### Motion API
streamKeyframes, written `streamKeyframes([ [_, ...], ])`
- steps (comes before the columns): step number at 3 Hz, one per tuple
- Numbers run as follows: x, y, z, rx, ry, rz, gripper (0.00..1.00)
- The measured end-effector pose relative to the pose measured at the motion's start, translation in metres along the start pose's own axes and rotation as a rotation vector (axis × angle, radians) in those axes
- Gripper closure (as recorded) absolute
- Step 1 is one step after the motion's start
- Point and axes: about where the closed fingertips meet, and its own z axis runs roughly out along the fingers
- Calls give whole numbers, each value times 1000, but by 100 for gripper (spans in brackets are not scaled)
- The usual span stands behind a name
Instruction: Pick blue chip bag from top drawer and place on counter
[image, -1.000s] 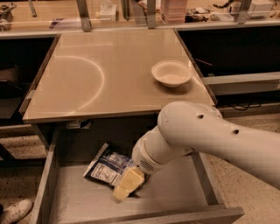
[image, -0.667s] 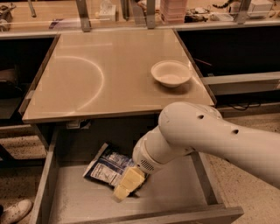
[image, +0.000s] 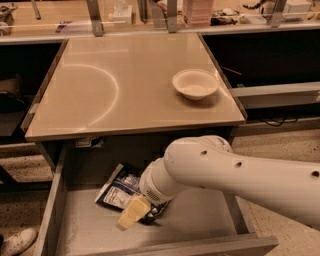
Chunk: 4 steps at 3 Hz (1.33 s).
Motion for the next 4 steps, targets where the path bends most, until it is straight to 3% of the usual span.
streamKeyframes([
  [2,10,-20,37,128,11,31,0],
  [4,25,-26,65,147,25,71,0],
])
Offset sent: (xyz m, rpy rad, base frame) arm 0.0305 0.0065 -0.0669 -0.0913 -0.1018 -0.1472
